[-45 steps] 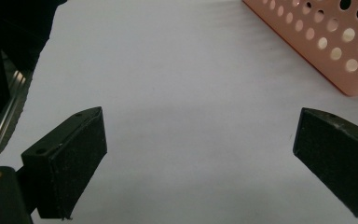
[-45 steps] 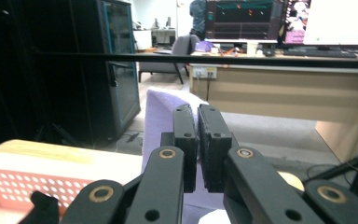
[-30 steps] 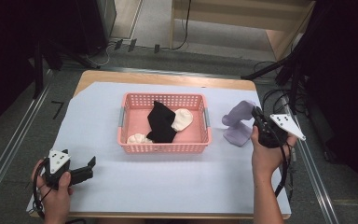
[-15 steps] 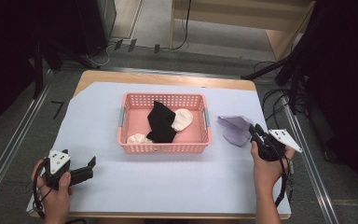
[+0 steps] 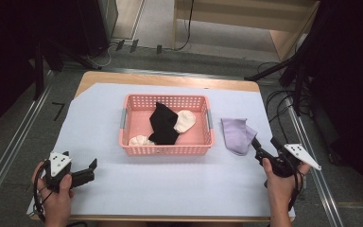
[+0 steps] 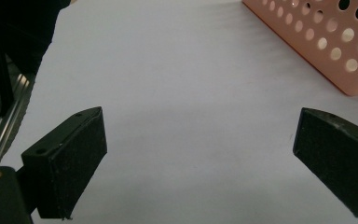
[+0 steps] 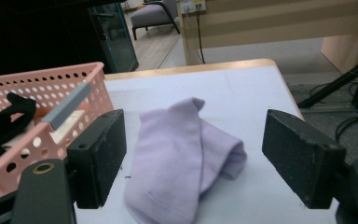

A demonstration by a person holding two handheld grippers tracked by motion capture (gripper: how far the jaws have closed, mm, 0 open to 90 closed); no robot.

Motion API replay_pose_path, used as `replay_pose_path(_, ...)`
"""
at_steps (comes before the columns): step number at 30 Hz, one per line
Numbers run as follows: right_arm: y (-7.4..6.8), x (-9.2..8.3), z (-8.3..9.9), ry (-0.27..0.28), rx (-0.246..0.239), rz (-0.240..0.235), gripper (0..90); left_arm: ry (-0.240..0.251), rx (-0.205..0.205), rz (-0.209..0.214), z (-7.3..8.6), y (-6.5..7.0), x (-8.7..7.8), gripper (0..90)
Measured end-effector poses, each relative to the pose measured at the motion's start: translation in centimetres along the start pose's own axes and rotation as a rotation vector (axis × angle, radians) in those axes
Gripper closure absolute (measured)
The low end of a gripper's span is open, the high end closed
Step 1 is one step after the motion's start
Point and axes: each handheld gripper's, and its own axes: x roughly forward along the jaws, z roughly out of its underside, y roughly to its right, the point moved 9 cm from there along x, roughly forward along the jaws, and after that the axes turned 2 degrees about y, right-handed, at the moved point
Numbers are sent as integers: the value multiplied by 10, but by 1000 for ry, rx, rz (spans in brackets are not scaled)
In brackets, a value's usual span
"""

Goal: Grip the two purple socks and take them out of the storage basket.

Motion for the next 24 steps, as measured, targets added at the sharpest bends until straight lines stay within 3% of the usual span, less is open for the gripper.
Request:
replay_pose_path(13,22,-25,18,-15,9,22,226,2,3,-3,0,0,0,34)
replay_pose_path(17,28,-34,24,-21,28,21,208,6,4,-1,0,0,0,34)
replay_pose_path(21,38,-44,30,-28,22,47,159,5,6,-1,0,0,-1,34)
replay_pose_path(22,41,-50,34,-51,55,66,137,5,8,-1,0,0,-1,34)
replay_pose_path(24,43,-51,34,-55,63,60,136,6,7,-1,0,1,-1,34)
